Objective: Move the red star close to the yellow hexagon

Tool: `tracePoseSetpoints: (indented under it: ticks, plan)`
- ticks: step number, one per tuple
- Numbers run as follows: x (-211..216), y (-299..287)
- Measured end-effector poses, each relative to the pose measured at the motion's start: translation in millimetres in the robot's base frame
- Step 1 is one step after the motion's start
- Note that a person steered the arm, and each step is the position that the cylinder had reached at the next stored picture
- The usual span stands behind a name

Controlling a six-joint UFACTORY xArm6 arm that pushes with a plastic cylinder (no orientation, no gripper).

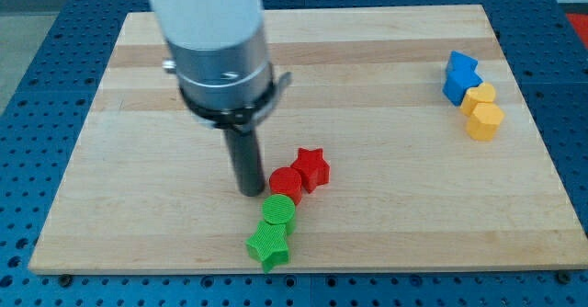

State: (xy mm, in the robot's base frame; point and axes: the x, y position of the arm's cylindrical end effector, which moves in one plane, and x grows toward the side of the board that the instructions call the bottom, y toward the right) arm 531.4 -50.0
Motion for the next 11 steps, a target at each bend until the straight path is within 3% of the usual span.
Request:
tracePoseSetpoints:
  ticks: [2,3,5,8,10,11]
  plan:
    - [0.0,103.8]
    - [0.0,104.6]
    - [-9.0,42.9]
    - [-30.8,148.1]
    - [-51.0,113.4]
    - [-62.3,141.0]
